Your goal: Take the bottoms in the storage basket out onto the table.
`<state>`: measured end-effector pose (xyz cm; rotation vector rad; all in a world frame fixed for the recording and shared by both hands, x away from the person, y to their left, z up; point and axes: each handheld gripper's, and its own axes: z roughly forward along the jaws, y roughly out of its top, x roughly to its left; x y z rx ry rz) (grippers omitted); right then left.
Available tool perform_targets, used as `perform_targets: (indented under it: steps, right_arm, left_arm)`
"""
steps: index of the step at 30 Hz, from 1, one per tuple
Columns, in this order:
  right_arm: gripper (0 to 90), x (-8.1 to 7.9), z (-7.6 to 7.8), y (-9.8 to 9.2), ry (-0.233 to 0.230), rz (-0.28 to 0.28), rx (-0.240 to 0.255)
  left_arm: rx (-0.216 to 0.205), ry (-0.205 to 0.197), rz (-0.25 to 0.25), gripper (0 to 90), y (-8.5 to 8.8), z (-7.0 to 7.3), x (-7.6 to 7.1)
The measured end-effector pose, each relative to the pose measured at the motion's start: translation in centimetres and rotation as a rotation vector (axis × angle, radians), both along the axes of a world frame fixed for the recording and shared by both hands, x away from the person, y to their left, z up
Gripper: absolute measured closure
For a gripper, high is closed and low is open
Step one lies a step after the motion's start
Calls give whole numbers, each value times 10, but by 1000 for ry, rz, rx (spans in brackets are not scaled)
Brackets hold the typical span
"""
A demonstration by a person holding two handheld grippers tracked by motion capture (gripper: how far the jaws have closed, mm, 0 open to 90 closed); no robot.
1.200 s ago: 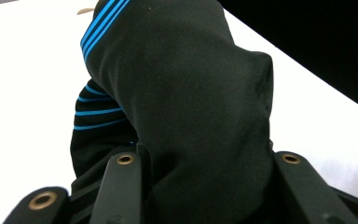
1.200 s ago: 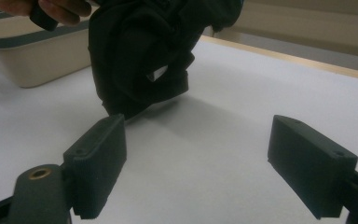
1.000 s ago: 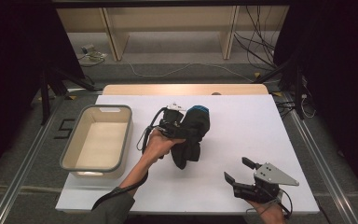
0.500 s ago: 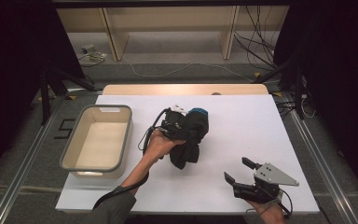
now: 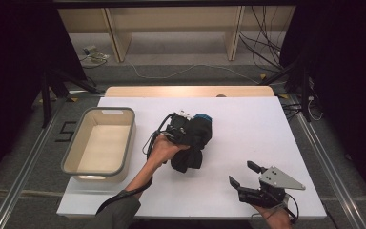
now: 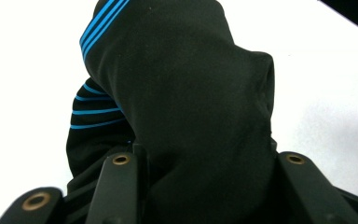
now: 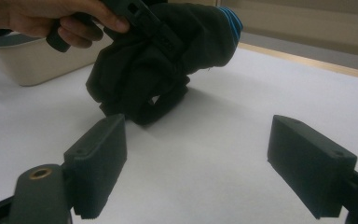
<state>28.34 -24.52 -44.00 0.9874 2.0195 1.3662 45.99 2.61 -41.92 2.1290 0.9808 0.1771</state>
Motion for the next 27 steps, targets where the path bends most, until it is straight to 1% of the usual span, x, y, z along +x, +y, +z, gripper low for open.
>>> perform_targets:
  steps: [5,10,19,23,27]
  right_arm:
    - [207,0,0,0,-1,0,0]
    - [207,0,0,0,0,1,0]
    - [207,0,0,0,1,1,-1]
    - [207,0,0,0,3,1,-2]
    - [207,0,0,0,1,0,-1]
  left_arm:
    - [12,5,-1,582,-1,-2,1]
    - [26,1,-9,578,-3,-4,0]
    - [50,12,-22,557,-3,-10,0]
    - [51,17,-26,540,-4,-11,0]
    - [45,35,-25,510,-4,-13,1]
